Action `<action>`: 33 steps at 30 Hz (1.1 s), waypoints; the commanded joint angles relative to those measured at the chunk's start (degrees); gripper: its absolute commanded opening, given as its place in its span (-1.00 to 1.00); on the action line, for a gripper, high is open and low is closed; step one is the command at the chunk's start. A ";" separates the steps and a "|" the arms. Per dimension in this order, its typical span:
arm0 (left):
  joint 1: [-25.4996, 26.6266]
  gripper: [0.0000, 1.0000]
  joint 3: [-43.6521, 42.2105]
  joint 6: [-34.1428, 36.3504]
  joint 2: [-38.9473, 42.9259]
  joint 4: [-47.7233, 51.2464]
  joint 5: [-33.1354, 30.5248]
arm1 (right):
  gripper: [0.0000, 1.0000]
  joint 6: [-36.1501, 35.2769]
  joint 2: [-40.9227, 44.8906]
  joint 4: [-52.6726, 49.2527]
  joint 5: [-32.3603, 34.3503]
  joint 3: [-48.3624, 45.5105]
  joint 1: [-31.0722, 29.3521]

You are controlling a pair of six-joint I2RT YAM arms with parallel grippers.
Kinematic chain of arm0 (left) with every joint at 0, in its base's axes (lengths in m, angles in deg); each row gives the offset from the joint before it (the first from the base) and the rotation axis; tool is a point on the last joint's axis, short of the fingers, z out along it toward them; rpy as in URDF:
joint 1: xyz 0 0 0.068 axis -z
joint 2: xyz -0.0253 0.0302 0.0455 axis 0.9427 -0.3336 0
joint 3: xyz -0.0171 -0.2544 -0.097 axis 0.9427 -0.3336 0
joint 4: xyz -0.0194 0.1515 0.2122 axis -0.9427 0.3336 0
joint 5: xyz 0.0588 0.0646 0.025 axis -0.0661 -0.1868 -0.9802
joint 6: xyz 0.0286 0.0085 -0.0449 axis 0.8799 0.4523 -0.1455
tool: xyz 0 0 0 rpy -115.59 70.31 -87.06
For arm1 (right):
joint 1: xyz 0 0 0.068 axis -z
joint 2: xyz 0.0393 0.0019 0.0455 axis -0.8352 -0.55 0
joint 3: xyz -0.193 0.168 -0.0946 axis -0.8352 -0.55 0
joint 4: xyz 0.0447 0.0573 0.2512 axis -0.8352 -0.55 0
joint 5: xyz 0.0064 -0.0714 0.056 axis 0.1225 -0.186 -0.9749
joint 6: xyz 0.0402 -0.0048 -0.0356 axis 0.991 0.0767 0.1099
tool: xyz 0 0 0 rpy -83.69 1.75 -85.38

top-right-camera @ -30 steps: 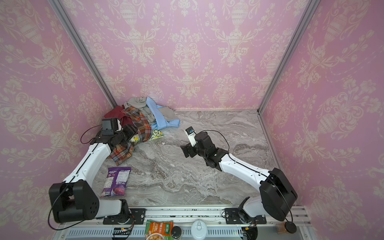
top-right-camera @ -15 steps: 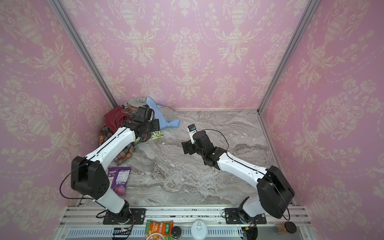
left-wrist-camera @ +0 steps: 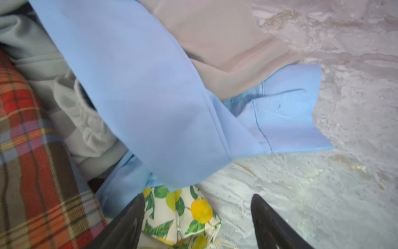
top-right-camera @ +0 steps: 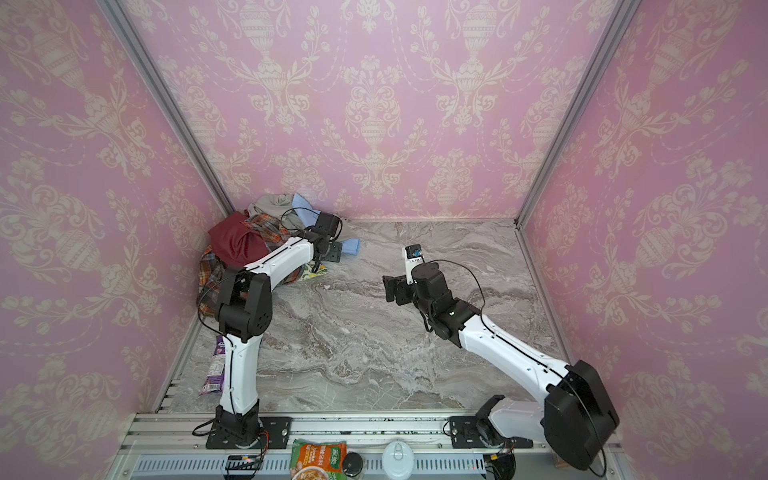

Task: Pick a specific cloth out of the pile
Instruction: 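Reach the left gripper to the light blue shirt while the right arm advances, then close the left gripper on the light blue shirt's edge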

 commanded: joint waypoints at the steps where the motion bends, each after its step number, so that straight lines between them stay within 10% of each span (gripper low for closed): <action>1: -1.07 0.59 4.62 2.38 -3.66 1.79 -1.20 | 0.89 0.69 1.43 -1.58 1.64 -1.02 0.35; 33: -3.70 0.74 19.05 1.18 -17.04 14.12 7.38 | 0.95 -0.62 -0.36 -1.78 1.86 -0.94 0.43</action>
